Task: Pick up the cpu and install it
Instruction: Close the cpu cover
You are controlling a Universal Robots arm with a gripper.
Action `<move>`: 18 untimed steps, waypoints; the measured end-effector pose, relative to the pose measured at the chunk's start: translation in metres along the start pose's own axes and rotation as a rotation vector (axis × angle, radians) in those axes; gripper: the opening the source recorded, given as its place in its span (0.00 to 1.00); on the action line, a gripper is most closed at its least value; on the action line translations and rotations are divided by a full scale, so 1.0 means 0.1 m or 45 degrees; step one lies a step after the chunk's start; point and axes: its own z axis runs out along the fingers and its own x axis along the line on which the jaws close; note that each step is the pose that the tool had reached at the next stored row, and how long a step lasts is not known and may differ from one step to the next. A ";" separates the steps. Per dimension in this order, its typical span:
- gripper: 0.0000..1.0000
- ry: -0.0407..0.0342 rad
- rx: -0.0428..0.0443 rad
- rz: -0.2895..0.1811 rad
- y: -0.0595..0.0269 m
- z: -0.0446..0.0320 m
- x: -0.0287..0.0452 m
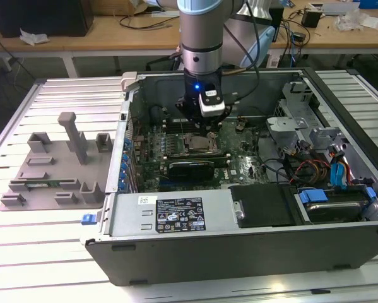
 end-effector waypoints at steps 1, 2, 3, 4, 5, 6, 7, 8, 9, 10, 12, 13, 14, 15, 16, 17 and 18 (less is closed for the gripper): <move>0.11 0.0001 -0.001 -0.012 -0.008 0.001 0.000; 0.11 0.0002 -0.001 -0.022 -0.014 0.002 0.000; 0.11 0.0003 -0.002 -0.037 -0.022 0.004 -0.001; 0.11 0.0004 -0.003 -0.049 -0.028 0.005 -0.001; 0.11 0.0005 -0.005 -0.073 -0.035 0.008 0.000; 0.11 0.0005 -0.006 -0.088 -0.036 0.009 0.000; 0.11 0.0007 -0.007 -0.106 -0.036 0.010 0.000; 0.11 0.0009 -0.008 -0.128 -0.037 0.011 0.000; 0.11 0.0009 -0.009 -0.154 -0.037 0.012 0.000; 0.11 0.0013 -0.012 -0.216 -0.037 0.016 0.000; 0.11 0.0065 -0.011 -0.315 -0.037 0.028 0.001; 0.11 0.0090 -0.009 -0.345 -0.037 0.032 0.001; 0.11 0.0110 -0.008 -0.367 -0.037 0.034 0.001; 0.11 0.0135 -0.006 -0.393 -0.037 0.038 0.002; 0.11 0.0158 -0.003 -0.416 -0.037 0.040 0.002; 0.11 0.0189 -0.001 -0.446 -0.037 0.044 0.002; 0.11 0.0209 0.001 -0.470 -0.038 0.046 0.002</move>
